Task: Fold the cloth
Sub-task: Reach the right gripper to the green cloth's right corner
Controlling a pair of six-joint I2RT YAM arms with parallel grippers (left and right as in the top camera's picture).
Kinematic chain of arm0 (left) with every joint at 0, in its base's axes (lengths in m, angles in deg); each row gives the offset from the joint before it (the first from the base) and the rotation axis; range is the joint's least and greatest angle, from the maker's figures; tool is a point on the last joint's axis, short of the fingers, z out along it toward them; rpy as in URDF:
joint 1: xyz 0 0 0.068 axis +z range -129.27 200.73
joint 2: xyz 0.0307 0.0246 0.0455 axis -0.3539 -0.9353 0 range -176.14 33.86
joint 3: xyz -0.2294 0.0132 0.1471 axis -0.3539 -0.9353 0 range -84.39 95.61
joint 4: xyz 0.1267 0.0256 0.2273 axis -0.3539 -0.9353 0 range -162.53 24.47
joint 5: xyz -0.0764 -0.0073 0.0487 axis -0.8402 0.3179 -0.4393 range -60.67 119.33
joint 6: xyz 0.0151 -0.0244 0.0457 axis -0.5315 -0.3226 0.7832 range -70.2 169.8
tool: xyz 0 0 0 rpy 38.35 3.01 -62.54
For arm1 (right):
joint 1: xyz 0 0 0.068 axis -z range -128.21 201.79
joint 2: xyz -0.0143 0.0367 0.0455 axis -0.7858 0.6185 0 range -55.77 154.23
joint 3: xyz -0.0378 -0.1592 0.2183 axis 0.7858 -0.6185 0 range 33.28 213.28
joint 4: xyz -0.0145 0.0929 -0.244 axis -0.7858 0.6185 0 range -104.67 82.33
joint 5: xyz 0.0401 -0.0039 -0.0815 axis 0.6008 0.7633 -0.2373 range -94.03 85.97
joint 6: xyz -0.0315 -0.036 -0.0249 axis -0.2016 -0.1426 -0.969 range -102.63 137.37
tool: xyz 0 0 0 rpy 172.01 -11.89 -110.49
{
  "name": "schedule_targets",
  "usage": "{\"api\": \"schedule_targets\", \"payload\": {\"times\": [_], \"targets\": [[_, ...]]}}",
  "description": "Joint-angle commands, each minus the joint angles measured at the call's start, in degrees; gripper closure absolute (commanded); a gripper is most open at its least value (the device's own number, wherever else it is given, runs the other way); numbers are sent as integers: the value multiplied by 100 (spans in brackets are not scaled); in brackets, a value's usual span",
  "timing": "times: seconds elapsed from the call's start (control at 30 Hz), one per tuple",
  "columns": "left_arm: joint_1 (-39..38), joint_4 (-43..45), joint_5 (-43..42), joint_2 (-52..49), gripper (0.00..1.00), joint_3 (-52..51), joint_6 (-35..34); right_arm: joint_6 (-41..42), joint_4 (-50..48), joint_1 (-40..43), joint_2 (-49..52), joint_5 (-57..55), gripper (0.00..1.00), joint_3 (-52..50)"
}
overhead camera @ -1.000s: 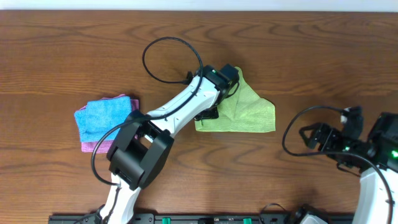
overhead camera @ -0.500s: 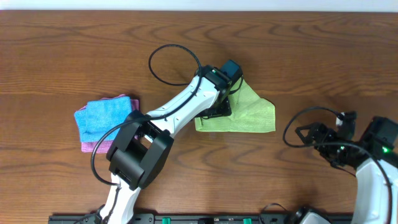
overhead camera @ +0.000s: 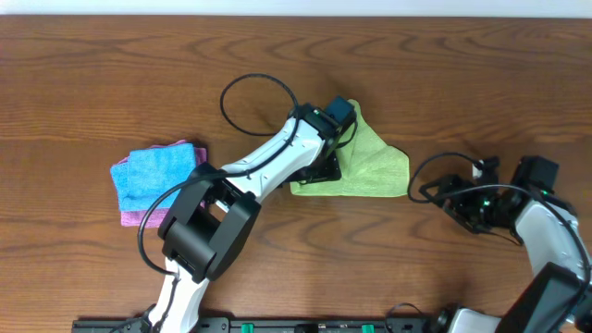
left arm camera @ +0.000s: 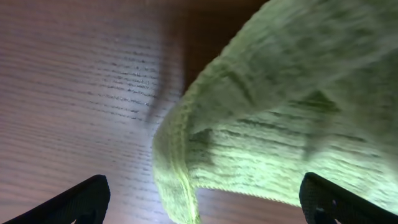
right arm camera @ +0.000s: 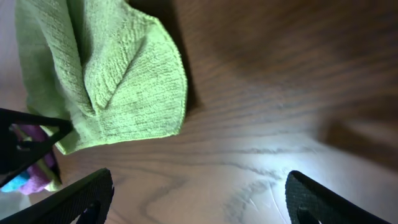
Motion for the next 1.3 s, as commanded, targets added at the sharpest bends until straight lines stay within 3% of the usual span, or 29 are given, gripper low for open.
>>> {"api": "schedule_targets", "payload": {"times": [0.0,0.17,0.2,0.5,0.73,0.97,1.27], "targets": [[35,87,37,76,1,-225,-267,195,-85,-181,13,-22,11,-42],[33,251,-9,76,0,-308,-479,348,-326,-278,70,-92,11,-166],[33,278,-4,76,5,-308,-520,424,-431,-291,81,-87,11,-225],[33,643,-24,76,11,-365,-828,1067,-1532,-457,164,129,11,-1019],[35,1008,-105,76,28,-732,-876,1233,-1838,-553,168,214,11,-1172],[35,1080,-114,76,67,-876,-896,1687,-2597,-927,404,203,11,-1172],[35,1058,-142,76,74,-876,-892,2197,-3364,-1626,1436,44,18,-1172]]}}
